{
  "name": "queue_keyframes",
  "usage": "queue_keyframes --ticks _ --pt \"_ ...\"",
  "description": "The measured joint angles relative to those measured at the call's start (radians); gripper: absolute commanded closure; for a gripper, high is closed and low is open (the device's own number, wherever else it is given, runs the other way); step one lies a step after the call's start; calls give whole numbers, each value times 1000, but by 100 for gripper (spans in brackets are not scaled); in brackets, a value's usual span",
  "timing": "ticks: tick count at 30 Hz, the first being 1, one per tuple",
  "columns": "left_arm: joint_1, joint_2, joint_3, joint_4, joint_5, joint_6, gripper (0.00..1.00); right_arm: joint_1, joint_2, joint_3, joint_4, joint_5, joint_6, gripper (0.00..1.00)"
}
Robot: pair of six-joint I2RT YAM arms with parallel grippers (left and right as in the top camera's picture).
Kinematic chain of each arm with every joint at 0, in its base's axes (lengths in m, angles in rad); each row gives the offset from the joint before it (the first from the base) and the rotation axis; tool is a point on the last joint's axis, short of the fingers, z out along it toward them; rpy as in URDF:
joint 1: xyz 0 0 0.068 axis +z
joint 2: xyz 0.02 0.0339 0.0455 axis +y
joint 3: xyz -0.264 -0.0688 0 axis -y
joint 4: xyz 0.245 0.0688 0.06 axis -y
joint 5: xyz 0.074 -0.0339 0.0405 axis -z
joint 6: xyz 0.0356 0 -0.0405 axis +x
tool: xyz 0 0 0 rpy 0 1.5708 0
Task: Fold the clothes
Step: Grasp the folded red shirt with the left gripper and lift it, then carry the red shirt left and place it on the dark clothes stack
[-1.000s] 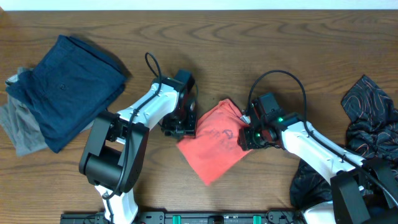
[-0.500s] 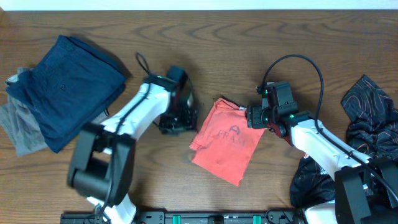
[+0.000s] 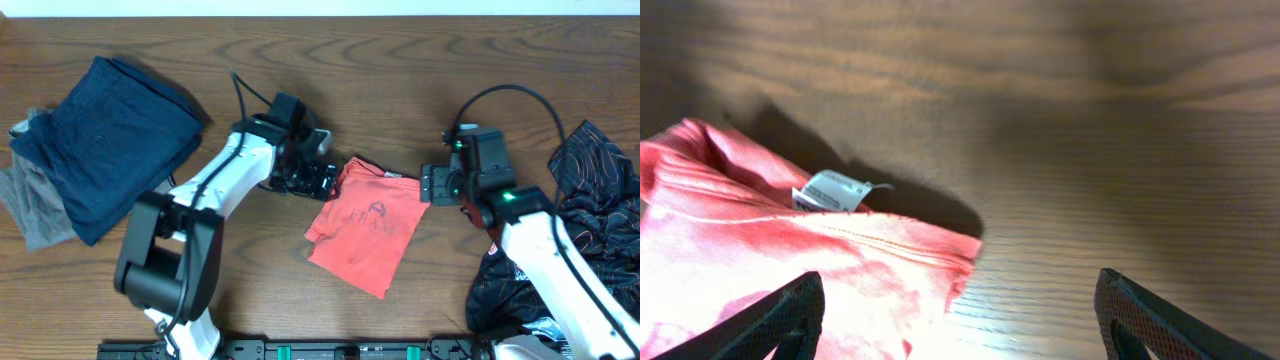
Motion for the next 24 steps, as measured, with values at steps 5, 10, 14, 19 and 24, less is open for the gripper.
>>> queue_keyframes --ticks 5,10,14,19,24 --pt "-44 71 0 66 69 46 15 -15 -56 5 -51 12 0 15" --pt "-95 106 13 123 118 56 42 -16 -55 5 -98 14 -2 16" --pt "-131 140 14 166 122 66 94 -16 -55 5 -111 14 -3 16" --pt "-131 145 21 164 103 73 94 -16 -55 5 -129 15 -3 16" --pt "-59 102 70 88 -32 73 94 -16 -55 5 -137 14 -3 16"
